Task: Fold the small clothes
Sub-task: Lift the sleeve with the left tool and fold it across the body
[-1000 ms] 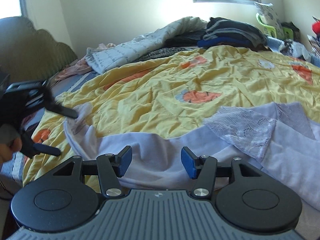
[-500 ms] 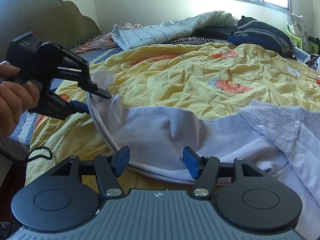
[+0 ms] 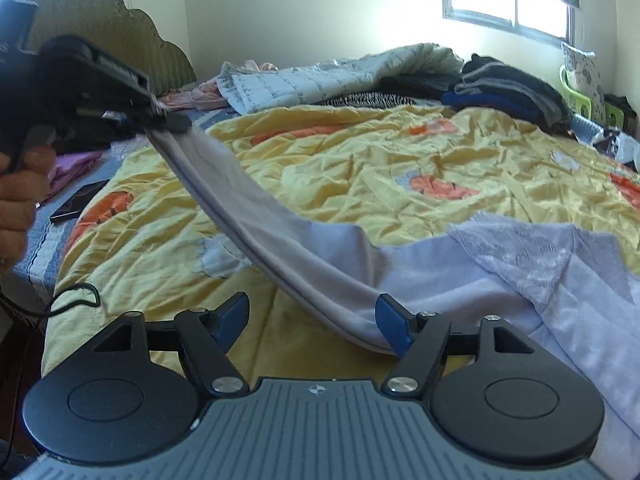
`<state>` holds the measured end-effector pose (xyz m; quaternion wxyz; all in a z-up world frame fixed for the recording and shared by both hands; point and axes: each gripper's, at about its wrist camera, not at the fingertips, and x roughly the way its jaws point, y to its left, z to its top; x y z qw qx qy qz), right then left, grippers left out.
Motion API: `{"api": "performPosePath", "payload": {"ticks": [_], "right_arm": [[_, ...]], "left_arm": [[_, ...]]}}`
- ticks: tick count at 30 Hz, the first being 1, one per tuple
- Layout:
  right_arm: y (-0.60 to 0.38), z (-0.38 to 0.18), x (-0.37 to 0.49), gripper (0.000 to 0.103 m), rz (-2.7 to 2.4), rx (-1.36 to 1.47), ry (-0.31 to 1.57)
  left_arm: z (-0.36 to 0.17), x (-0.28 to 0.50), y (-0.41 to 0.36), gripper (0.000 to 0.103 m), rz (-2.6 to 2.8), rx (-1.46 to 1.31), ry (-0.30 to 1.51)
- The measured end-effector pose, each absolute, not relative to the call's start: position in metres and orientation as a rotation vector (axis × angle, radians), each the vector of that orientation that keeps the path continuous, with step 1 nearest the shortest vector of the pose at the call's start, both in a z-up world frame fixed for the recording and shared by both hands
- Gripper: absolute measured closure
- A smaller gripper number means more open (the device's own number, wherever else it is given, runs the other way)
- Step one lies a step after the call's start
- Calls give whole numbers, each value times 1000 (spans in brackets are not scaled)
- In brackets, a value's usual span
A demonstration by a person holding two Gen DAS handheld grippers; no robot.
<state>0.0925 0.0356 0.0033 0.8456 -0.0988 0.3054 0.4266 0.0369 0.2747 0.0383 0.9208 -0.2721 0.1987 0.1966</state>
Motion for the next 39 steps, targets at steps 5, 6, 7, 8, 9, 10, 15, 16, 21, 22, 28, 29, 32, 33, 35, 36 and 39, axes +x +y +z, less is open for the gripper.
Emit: {"api": "performPosePath", "payload": {"ticks": [5,6,7,8,9,10,15,16,21,22,28,29,32,33,35,36,39], "right_arm": [[7,9,102,30,903,-22,649],[-1,11,106,30,885,29,636],[-10,13,112,30,856,83,626],[-18,14,119,30,817,126,621],[-23,13,124,30,779,144,620],[-27,11,131,30,736,142,624],[-17,-9,142,29,684,0,723],[-16,-9,137,29,680,-6,704],[-36,2,135,30,623,85,660],[-40,5,136,30,590,84,646],[-70,13,135,30,491,147,605],[-74,14,134,30,480,153,601],[-86,12,133,30,456,174,600],[-90,11,133,30,450,181,600],[-97,10,132,30,430,190,600],[-101,9,132,30,421,194,599],[-114,8,132,32,391,220,594]], "left_arm": [[48,31,262,99,423,-513,335],[51,28,260,99,435,-500,309],[53,26,259,99,447,-493,289],[54,24,258,99,457,-494,274],[53,23,258,99,466,-496,269],[52,23,257,99,473,-491,272],[45,39,244,99,414,-455,361],[45,41,240,99,401,-441,367],[50,57,208,99,289,-370,391],[51,61,199,99,267,-352,392],[42,85,143,98,137,-254,452],[39,88,135,98,121,-243,467],[31,97,109,98,76,-200,505],[29,99,102,98,63,-186,515],[25,102,89,98,43,-164,530],[23,103,84,98,35,-154,536],[19,107,71,98,16,-128,548]]}}
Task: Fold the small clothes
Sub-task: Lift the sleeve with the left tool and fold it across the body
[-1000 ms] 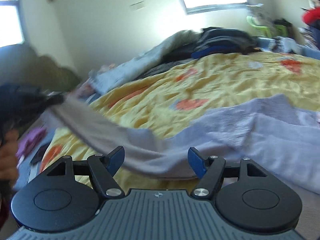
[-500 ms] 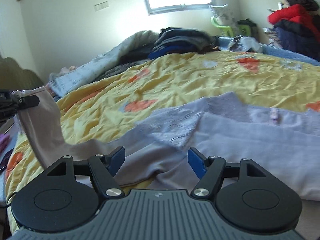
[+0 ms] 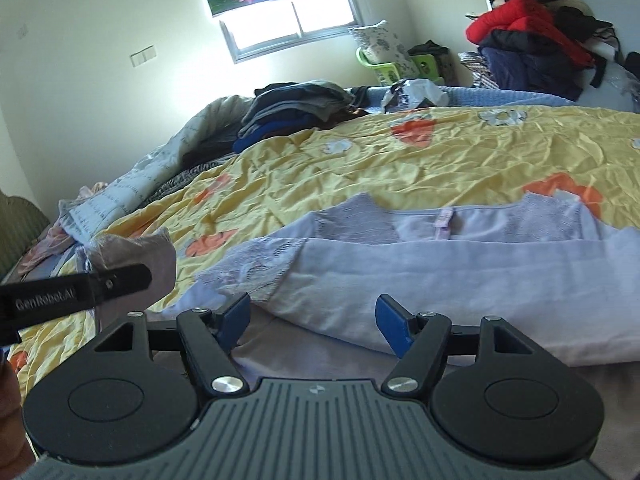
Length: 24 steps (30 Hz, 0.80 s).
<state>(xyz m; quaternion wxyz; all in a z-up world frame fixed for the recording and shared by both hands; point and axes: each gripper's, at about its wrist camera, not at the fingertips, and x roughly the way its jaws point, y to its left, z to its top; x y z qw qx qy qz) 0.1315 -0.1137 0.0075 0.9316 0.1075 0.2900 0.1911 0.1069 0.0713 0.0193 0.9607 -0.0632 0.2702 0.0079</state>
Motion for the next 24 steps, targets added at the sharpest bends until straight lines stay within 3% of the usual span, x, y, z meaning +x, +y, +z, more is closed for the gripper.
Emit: {"api": "performPosePath", "payload": {"ticks": [6,24], "right_arm": [[-134,4,128,43,335,212,581],[-180,-4,119,43,205,244,559]], "left_arm": [[18,114,49,98,-11,-76,551],[32,155,-13,98,-83,66,512]]}}
